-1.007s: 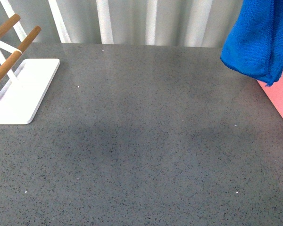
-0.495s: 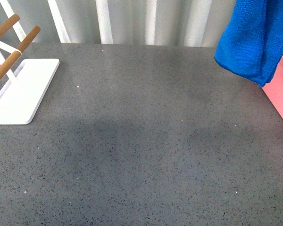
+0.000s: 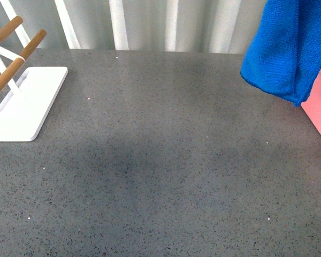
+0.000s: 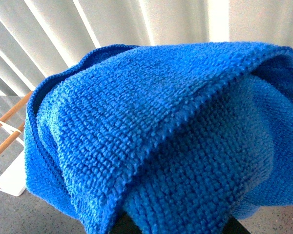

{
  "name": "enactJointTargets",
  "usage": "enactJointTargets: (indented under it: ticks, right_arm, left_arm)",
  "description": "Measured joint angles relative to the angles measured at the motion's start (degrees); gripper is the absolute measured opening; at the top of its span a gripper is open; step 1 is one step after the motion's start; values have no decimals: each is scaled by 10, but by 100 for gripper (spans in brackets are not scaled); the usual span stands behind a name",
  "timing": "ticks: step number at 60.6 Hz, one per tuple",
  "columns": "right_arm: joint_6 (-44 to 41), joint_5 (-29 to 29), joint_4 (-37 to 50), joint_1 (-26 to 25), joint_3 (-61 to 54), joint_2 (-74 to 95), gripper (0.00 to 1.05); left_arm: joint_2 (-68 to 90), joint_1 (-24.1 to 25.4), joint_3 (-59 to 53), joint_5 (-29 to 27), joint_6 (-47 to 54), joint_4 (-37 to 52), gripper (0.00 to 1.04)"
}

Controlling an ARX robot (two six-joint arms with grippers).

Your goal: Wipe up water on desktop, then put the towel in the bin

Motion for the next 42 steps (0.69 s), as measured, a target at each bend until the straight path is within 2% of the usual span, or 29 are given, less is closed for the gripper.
enactJointTargets:
  ticks: [16, 42]
  right_arm:
    - [-4, 10, -5, 7, 0, -5, 5]
    - [-10, 12, -18, 17, 0, -8, 5]
  left_arm:
    - [-44, -1, -17, -2, 0, -14, 3]
    - [-137, -1, -17, -1, 0, -103, 3]
